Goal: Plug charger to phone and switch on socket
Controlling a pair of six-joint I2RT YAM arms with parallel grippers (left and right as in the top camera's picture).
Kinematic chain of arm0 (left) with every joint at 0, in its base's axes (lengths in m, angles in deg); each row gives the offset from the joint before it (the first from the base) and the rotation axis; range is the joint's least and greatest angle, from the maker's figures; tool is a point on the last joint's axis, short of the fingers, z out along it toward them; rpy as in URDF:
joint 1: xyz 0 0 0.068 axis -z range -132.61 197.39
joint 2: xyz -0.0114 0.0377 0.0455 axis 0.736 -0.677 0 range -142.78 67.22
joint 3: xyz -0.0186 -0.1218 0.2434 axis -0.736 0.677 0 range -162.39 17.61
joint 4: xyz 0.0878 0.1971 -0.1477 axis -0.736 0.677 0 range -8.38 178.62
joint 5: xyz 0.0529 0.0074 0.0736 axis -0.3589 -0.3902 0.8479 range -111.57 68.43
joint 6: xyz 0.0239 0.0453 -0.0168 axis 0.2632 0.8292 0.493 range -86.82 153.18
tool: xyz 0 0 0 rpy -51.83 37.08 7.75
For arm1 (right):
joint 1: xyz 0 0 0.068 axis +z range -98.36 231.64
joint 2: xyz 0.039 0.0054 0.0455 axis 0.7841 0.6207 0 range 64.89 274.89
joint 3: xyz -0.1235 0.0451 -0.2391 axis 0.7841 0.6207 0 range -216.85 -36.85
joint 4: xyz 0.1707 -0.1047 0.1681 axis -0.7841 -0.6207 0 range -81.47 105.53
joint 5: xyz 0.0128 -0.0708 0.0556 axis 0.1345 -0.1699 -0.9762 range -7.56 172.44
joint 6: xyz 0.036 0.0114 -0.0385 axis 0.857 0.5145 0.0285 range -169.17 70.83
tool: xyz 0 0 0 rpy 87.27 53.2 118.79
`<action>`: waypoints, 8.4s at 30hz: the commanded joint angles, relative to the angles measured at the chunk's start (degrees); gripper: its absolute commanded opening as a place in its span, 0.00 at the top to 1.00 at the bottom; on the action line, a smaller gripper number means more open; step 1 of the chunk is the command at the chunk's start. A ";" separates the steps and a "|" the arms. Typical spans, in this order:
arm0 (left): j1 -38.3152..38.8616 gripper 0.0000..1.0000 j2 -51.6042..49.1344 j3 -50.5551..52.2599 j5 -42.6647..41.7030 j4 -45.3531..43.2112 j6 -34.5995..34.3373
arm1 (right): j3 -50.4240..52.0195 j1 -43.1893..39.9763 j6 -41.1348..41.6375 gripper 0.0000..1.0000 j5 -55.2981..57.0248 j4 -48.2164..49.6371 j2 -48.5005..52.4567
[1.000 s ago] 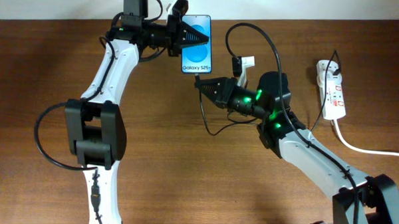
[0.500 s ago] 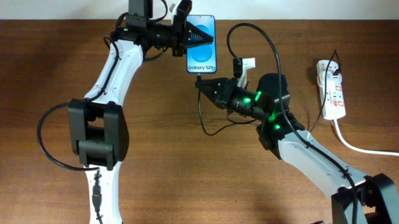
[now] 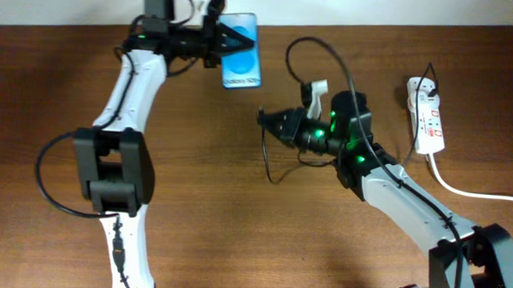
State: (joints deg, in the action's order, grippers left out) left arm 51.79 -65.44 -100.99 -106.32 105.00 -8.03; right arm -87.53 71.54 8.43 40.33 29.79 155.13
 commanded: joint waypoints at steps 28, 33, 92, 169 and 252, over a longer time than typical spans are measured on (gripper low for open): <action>-3.08 1.00 1.20 -0.33 -2.97 -0.39 1.88 | -24.46 4.66 -17.66 0.56 9.49 -34.62 23.67; -3.43 1.00 1.20 -0.33 -2.89 -0.42 1.84 | -24.39 4.87 -11.37 0.62 8.20 -35.47 25.00; -5.97 1.00 1.53 -1.44 4.00 -3.43 -6.56 | -1.11 8.96 -14.23 0.53 18.86 -22.49 8.81; -5.90 1.00 1.53 -1.44 -4.94 -3.45 -6.54 | -20.81 -0.37 -40.44 0.96 -16.83 -31.56 9.35; -2.14 1.00 1.53 -1.44 -5.42 -5.79 -6.51 | -10.23 4.70 7.87 0.96 -6.23 18.99 11.43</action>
State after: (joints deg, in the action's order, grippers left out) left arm 49.43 -65.44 -101.02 -109.49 99.49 -14.52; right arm -98.32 76.67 16.67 33.44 48.58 166.27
